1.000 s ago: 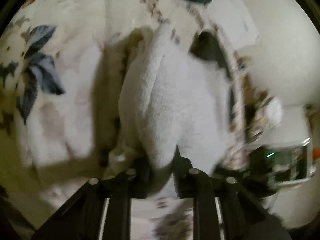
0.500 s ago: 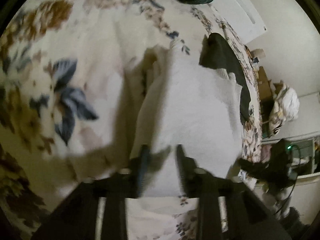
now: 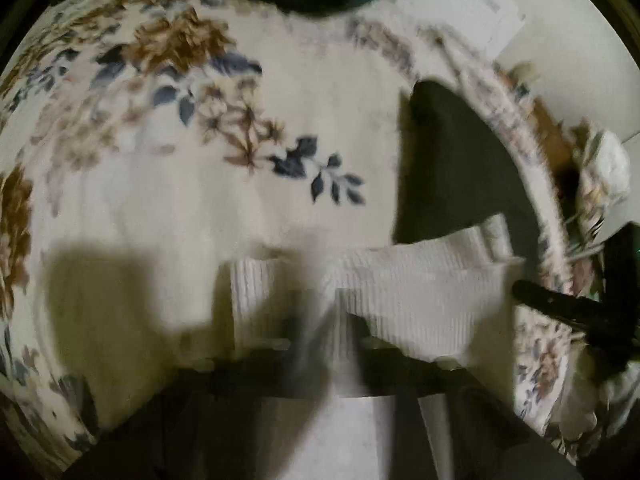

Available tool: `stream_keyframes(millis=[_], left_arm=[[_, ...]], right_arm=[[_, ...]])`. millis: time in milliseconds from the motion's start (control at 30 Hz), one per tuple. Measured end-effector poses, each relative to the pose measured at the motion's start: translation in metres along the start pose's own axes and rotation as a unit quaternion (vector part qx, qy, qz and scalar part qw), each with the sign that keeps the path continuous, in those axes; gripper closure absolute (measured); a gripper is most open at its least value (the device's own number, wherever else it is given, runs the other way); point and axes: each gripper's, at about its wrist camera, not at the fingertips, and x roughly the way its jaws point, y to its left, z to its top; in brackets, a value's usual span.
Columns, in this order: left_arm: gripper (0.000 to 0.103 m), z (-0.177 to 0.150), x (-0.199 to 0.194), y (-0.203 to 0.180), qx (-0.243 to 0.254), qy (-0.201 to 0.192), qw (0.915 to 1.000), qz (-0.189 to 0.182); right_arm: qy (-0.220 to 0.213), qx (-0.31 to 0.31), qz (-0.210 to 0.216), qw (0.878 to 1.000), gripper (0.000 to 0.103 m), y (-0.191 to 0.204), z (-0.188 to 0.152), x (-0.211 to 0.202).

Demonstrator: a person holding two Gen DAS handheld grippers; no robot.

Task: Fold small clothes

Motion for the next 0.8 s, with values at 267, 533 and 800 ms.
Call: stream_keyframes(millis=[267, 533, 800], left_arm=[[0.099, -0.001, -0.046, 0.023, -0.055, -0.073, 0.9957, -0.018], [0.099, 0.014, -0.011, 0.046, -0.093, -0.042, 0.9947, -0.012], [0.089, 0.0, 0.002, 0.055, -0.095, 0.019, 0.9944, -0.042]], right_arm=[[-0.082, 0.007, -0.014, 0.997, 0.099, 0.0, -0.007, -0.047], [-0.075, -0.007, -0.045, 0.996, 0.1, 0.005, 0.029, -0.03], [0.006, 0.012, -0.05, 0.999, 0.093, -0.016, 0.034, 0.014]])
